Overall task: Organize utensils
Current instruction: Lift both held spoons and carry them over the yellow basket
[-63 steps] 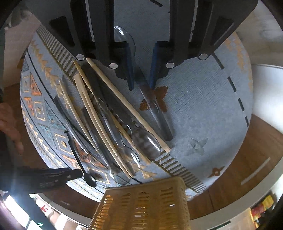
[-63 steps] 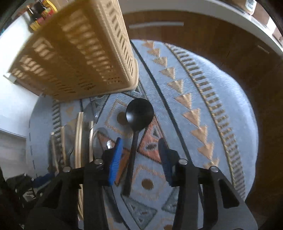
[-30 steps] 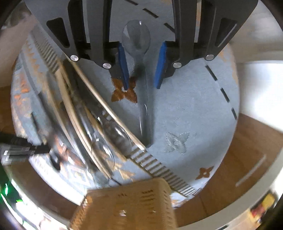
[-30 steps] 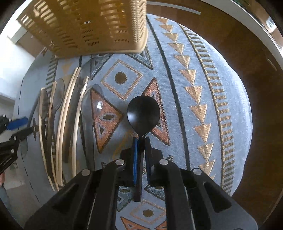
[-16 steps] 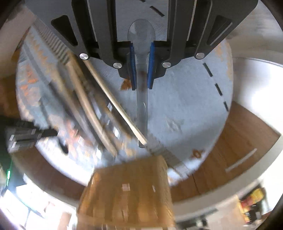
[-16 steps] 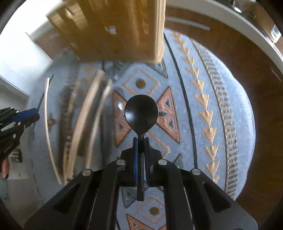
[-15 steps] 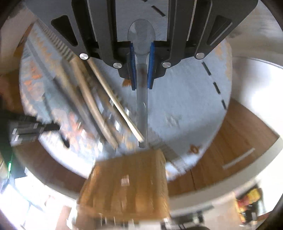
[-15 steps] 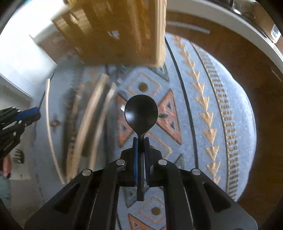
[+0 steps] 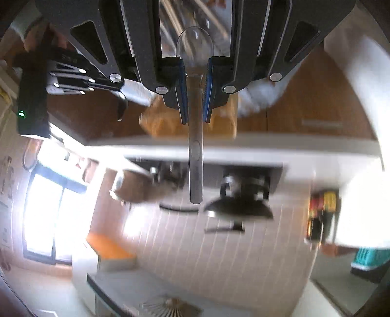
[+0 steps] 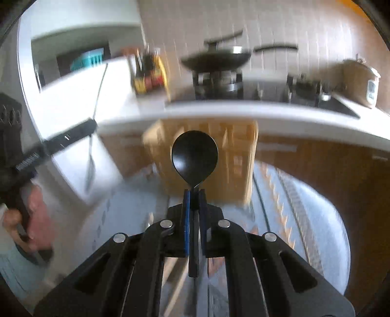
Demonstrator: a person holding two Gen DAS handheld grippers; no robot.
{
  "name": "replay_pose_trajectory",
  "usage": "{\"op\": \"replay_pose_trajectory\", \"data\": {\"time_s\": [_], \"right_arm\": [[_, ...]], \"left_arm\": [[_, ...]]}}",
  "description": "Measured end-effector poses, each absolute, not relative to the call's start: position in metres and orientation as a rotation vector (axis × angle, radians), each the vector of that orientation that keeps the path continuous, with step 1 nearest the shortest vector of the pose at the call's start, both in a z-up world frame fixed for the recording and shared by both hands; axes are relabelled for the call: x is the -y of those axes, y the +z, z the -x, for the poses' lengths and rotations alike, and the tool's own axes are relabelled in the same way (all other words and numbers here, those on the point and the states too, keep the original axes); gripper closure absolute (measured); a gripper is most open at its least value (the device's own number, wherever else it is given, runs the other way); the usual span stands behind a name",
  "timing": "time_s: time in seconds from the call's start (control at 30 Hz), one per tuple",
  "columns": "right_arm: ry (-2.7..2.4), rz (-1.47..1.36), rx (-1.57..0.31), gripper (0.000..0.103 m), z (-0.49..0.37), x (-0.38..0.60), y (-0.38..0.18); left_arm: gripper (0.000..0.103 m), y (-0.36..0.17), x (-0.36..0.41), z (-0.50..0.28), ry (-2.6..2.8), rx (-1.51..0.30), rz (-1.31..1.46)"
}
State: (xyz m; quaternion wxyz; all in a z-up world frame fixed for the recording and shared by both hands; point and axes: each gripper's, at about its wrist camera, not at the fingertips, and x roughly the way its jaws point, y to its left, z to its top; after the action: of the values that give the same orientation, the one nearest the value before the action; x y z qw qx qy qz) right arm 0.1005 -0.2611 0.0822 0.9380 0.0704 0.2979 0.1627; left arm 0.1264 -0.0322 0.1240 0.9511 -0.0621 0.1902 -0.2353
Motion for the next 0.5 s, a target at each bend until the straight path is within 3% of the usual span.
{"op": "replay_pose_trajectory", "data": {"time_s": [0.27, 0.5], "right_arm": [[0.262, -0.260, -0.391, 0.098, -0.141, 0.289, 0.138], [0.210, -0.323, -0.362, 0.098, -0.197, 0.301, 0.139]], "left_arm": [[0.093, 0.142, 0.053, -0.180, -0.500, -0.220, 0.209], [0.093, 0.117, 0.050, -0.230, -0.525, -0.230, 0.297]]}}
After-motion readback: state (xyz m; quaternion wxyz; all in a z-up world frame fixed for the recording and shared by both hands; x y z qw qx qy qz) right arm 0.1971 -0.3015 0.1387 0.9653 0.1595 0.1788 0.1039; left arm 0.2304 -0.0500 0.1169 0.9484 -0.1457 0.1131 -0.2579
